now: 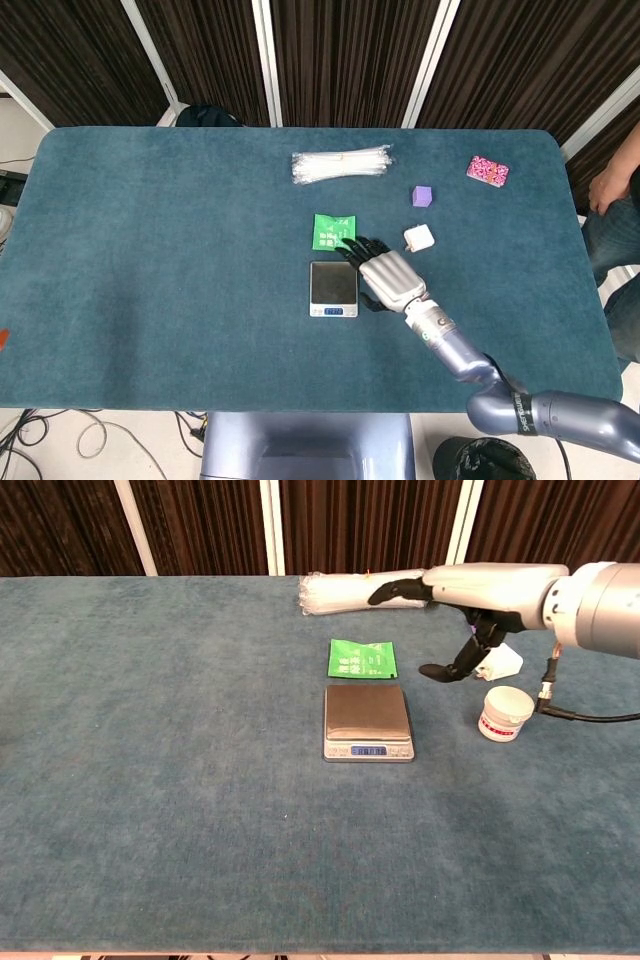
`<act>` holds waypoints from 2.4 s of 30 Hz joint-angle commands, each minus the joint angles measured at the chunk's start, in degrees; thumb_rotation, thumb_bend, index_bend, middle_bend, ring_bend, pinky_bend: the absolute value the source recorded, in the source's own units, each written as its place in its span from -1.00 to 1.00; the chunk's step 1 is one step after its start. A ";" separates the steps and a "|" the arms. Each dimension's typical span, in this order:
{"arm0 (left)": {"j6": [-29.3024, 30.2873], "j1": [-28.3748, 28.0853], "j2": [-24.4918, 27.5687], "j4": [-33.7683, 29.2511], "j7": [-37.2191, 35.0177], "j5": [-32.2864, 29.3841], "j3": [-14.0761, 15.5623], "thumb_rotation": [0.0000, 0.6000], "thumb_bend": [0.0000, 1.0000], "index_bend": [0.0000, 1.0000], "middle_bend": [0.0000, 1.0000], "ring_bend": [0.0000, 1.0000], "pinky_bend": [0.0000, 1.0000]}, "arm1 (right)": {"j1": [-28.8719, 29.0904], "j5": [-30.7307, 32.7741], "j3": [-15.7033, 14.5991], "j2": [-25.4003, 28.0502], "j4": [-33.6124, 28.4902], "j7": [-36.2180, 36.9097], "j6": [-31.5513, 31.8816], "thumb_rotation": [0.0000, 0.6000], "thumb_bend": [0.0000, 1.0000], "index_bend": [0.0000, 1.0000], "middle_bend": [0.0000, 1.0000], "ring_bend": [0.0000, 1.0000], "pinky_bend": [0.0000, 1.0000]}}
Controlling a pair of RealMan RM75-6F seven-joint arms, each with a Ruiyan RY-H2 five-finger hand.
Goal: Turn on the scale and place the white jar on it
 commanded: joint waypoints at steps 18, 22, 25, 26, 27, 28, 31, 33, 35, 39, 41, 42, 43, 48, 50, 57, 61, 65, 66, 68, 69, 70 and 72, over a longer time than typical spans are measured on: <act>0.17 -0.08 -0.33 -0.21 0.91 0.04 0.06 1.00 -0.76 -1.00 -1.00 -1.00 -1.00 | -2.32 1.77 -5.57 -0.68 9.30 3.09 -5.25 1.00 -0.07 -0.97 -1.00 -1.00 -1.00; 0.07 -0.12 -0.36 -0.17 1.04 -0.11 0.03 1.00 -0.76 -1.00 -1.00 -1.00 -1.00 | -2.99 1.27 -6.12 -0.59 9.87 3.85 -5.22 1.00 -0.07 -0.97 -1.00 -0.98 -1.00; -0.08 -0.21 -0.42 -0.17 1.23 -0.05 0.11 1.00 -0.76 -1.00 -1.00 -1.00 -1.00 | -3.24 1.18 -6.58 -0.68 10.52 3.87 -5.43 1.00 -0.07 -0.97 -0.98 -0.92 -1.00; -0.16 -0.26 -0.46 -0.19 1.34 0.04 0.18 1.00 -0.76 -1.00 -1.00 -1.00 -1.00 | -3.35 1.22 -6.75 -0.81 10.88 3.92 -5.54 1.00 -0.07 -0.97 -0.95 -0.88 -1.00; -0.17 -0.28 -0.48 -0.21 1.42 0.10 0.22 1.00 -0.76 -1.00 -1.00 -1.00 -1.00 | -3.43 1.26 -6.85 -0.96 11.24 4.01 -5.65 1.00 -0.07 -0.96 -0.91 -0.83 -1.00; -0.16 -0.28 -0.50 -0.23 1.46 0.13 0.23 1.00 -0.76 -1.00 -1.00 -1.00 -1.00 | -3.52 1.26 -6.92 -1.09 11.54 4.13 -5.72 1.00 -0.07 -0.95 -0.87 -0.79 -1.00; -0.05 -0.26 -0.54 -0.26 1.53 0.10 0.20 1.00 -0.76 -1.00 -1.00 -1.00 -1.00 | -3.82 0.74 -7.05 -1.53 12.28 4.52 -5.52 1.00 -0.07 -0.88 -0.71 -0.65 -1.00; -0.04 -0.26 -0.55 -0.28 1.59 0.05 0.19 1.00 -0.76 -1.00 -1.00 -1.00 -1.00 | -4.11 0.12 -6.98 -1.92 12.74 4.57 -4.65 1.00 -0.07 -0.86 -0.60 -0.57 -1.00; -0.08 -0.27 -0.56 -0.30 1.64 0.05 0.21 1.00 -0.77 -1.00 -1.00 -1.00 -1.00 | -4.31 -0.27 -6.93 -2.27 13.18 4.45 -3.94 1.00 -0.07 -0.83 -0.51 -0.52 -1.00; -0.12 -0.31 -0.58 -0.26 1.67 0.09 0.23 1.00 -0.77 -1.00 -1.00 -1.00 -1.00 | -4.55 -0.41 -6.89 -2.91 14.17 4.23 -3.56 1.00 -0.07 -0.75 -0.39 -0.50 -1.00; -0.13 -0.31 -0.58 -0.26 1.67 0.03 0.20 1.00 -0.76 -1.00 -1.00 -1.00 -1.00 | -4.62 -0.51 -6.91 -3.11 14.55 4.04 -3.44 1.00 -0.07 -0.70 -0.36 -0.50 -1.00; -0.15 -0.31 -0.57 -0.25 1.66 0.00 0.20 1.00 -0.77 -1.00 -1.00 -1.00 -1.00 | -4.67 -0.60 -6.90 -3.21 14.71 3.94 -3.31 1.00 -0.07 -0.67 -0.34 -0.49 -1.00; -0.16 -0.31 -0.56 -0.25 1.65 0.00 0.20 1.00 -0.76 -1.00 -1.00 -1.00 -1.00 | -4.72 -0.70 -6.87 -3.32 14.85 3.85 -3.13 1.00 -0.07 -0.62 -0.31 -0.48 -1.00; -0.13 -0.28 -0.50 -0.35 1.55 0.12 0.26 1.00 -0.77 -1.00 -1.00 -1.00 -1.00 | -5.03 -1.47 -6.67 -4.00 15.60 3.03 -1.62 1.00 -0.07 -0.39 -0.17 -0.41 -0.98; -0.14 -0.27 -0.47 -0.40 1.46 0.20 0.29 1.00 -0.76 -1.00 -1.00 -1.00 -1.00 | -5.17 -1.69 -6.60 -4.16 15.71 2.86 -1.21 1.00 -0.07 -0.31 -0.11 -0.37 -0.98; -0.07 -0.19 -0.31 -0.53 1.15 0.35 0.34 1.00 -0.76 -1.00 -1.00 -1.00 -1.00 | -5.45 -2.53 -6.24 -3.98 15.33 2.52 -0.25 1.00 -0.07 -0.20 0.00 -0.33 -0.98; -0.02 -0.13 -0.21 -0.56 0.89 0.24 0.25 1.00 -0.76 -1.00 -1.00 -1.00 -1.00 | -5.08 -3.25 -5.58 -2.90 13.60 1.99 0.16 1.00 -0.07 -0.20 0.00 -0.33 -0.98; -0.09 -0.13 -0.17 -0.56 0.77 0.31 0.29 1.00 -0.76 -1.00 -1.00 -1.00 -1.00 | -4.13 -3.68 -4.79 -1.91 11.68 0.48 0.20 1.00 -0.07 -0.20 0.00 -0.33 -0.98; -0.11 -0.13 -0.16 -0.57 0.71 0.32 0.30 1.00 -0.76 -1.00 -1.00 -1.00 -1.00 | -3.55 -3.50 -4.36 -1.60 10.72 -0.29 -0.10 1.00 -0.07 -0.20 0.00 -0.33 -0.98; -0.12 -0.12 -0.14 -0.56 0.62 0.30 0.29 1.00 -0.77 -1.00 -1.00 -1.00 -1.00 | -2.96 -3.13 -3.94 -1.42 9.88 -1.14 -0.45 1.00 -0.07 -0.20 0.00 -0.33 -0.98; -0.13 -0.10 -0.12 -0.56 0.53 0.28 0.29 1.00 -0.77 -1.00 -1.00 -1.00 -1.00 | -2.48 -2.89 -3.62 -1.42 9.37 -1.79 -0.66 1.00 -0.07 -0.20 0.00 -0.33 -0.98; -0.10 -0.08 -0.08 -0.57 0.43 0.29 0.27 1.00 -0.77 -1.00 -1.00 -1.00 -1.00 | -2.07 -2.48 -3.34 -1.49 8.95 -2.38 -0.90 1.00 -0.07 -0.20 0.00 -0.33 -0.98; -0.04 -0.03 0.00 -0.55 0.21 0.27 0.22 1.00 -0.77 -1.00 -1.00 -1.00 -1.00 | -1.16 -1.62 -2.79 -1.87 8.18 -3.59 -1.43 1.00 -0.07 -0.20 0.00 -0.32 -0.98</act>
